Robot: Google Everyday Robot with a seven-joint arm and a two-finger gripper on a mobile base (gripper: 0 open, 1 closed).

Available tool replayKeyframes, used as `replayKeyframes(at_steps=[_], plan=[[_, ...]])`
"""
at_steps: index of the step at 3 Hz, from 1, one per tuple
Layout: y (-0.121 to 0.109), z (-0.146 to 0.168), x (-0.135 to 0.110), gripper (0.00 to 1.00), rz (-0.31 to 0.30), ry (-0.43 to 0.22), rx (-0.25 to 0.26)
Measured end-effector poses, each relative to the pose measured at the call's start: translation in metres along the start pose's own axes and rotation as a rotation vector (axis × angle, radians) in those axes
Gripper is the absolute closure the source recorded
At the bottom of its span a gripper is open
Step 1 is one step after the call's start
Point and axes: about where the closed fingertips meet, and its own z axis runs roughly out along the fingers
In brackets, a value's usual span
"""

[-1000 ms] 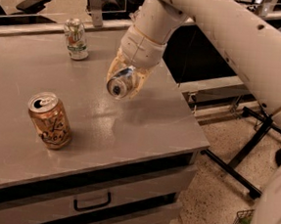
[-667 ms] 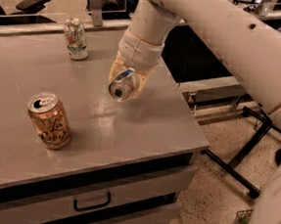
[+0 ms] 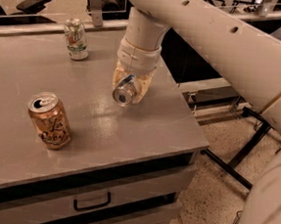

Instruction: Knock redbull can over

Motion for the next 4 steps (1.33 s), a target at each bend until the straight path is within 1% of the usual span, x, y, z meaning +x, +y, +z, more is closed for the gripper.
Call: replayKeyframes(at_steps=[1,2,3,4], plan=[[0.0039,0.0022,0.0062,0.43,0.019,0.026,-0.011],[0.0082,0.0037,0.0097,0.12,0.032,0.039,-0.021],[0.0097,0.0045,0.0102,0.00,0.037,0.041,-0.025],[0.0101,0.0042,0.0104,0.00,0.039,0.041,-0.024]])
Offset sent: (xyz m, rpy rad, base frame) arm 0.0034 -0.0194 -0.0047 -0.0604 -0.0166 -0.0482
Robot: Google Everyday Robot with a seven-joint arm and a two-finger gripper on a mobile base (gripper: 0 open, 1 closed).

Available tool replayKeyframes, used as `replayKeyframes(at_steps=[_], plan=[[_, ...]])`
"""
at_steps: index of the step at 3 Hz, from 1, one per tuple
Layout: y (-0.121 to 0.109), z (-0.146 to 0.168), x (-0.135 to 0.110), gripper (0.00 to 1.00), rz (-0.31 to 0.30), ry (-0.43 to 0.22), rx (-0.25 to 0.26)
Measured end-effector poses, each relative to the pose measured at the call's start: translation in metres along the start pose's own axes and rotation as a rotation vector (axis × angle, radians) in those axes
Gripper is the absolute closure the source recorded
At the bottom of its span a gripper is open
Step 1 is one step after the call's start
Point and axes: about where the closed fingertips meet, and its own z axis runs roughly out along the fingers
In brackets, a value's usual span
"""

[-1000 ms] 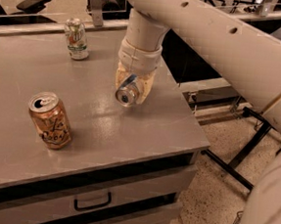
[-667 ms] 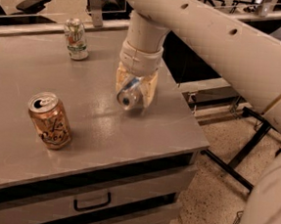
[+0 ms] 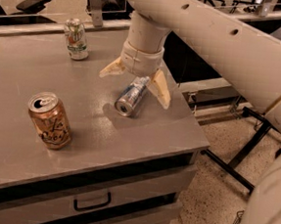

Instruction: Knock redbull can over

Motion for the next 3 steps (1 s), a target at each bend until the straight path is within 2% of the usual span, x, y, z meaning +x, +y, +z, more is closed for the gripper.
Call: replayKeyframes(at_steps=[3], plan=[[0.0017,-0.0105,0.0098,0.00,0.037,0.022,0.040]])
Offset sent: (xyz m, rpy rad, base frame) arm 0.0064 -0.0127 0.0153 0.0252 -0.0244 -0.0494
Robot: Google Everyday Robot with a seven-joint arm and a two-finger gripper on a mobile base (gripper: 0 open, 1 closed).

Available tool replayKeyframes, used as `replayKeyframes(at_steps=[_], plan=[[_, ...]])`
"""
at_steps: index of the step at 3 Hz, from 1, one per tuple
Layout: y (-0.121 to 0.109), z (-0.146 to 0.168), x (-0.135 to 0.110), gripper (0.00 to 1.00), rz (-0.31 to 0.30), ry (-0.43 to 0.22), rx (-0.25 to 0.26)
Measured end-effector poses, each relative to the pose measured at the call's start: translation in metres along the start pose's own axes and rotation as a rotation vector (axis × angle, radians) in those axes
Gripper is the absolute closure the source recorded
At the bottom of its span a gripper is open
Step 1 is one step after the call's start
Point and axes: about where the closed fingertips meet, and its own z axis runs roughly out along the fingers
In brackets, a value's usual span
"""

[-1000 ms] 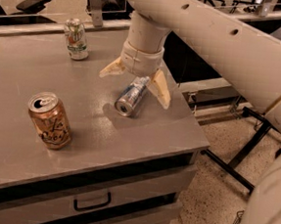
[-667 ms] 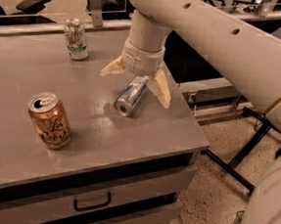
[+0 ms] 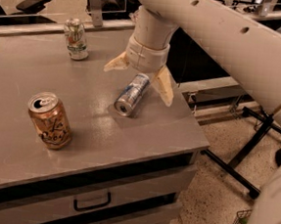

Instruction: Knock redbull can over

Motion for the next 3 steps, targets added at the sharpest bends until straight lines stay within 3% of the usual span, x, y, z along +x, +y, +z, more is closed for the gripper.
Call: replayKeyframes(at_steps=[1,2,3], plan=[[0.000,-0.005,0.003,0.00,0.024,0.002,0.024],[0.004,-0.036,0.020,0.00,0.093,0.079,0.113],[0.032,-0.099,0.053,0.00,0.227,0.277,0.228]])
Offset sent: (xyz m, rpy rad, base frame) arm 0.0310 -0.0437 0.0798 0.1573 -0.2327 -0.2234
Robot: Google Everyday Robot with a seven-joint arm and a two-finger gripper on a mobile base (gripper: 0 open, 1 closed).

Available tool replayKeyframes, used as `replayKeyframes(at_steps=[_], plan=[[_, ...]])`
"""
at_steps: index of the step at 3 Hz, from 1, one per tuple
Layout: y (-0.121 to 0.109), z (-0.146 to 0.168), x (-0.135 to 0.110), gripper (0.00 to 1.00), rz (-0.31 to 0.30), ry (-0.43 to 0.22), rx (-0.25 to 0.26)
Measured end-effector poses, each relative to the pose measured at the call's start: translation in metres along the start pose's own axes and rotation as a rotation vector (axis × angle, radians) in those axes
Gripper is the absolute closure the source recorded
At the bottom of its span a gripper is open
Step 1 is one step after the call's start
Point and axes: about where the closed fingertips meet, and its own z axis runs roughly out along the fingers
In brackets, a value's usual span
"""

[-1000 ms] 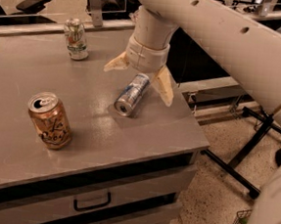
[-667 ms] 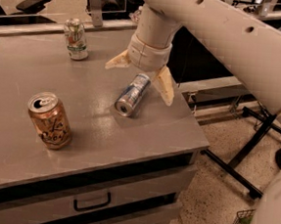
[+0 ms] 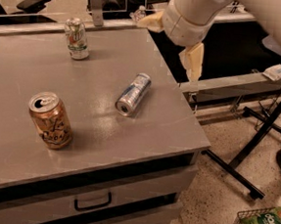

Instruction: Knock redbull can over

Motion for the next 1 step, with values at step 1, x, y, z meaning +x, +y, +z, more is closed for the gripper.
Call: replayKeyframes(at_steps=[1], plan=[[0.0086,-0.0380,0.0345,0.00,0.121,0.147,0.074]])
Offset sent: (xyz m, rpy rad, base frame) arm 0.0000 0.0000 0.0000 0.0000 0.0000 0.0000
